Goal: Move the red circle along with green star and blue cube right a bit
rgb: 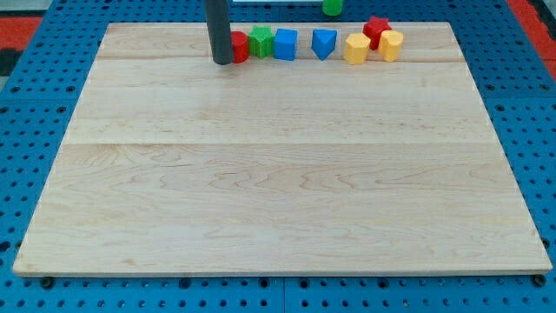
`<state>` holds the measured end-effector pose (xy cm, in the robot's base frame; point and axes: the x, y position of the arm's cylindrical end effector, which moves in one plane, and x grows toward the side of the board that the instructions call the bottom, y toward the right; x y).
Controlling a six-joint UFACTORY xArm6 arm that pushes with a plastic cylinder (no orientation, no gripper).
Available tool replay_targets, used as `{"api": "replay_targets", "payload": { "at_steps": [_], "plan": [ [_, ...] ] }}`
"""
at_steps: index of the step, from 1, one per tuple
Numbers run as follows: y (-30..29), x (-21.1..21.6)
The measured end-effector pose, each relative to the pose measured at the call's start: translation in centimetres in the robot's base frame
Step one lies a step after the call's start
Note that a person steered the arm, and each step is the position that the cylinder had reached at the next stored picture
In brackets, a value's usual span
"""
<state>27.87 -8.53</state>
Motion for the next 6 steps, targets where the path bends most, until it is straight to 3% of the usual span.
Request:
{"api": "replay_targets", "payload": {
  "at_steps": [2,6],
  "plan": [
    [-3.0,-1.6],
    [8.0,-4.1]
  ]
}}
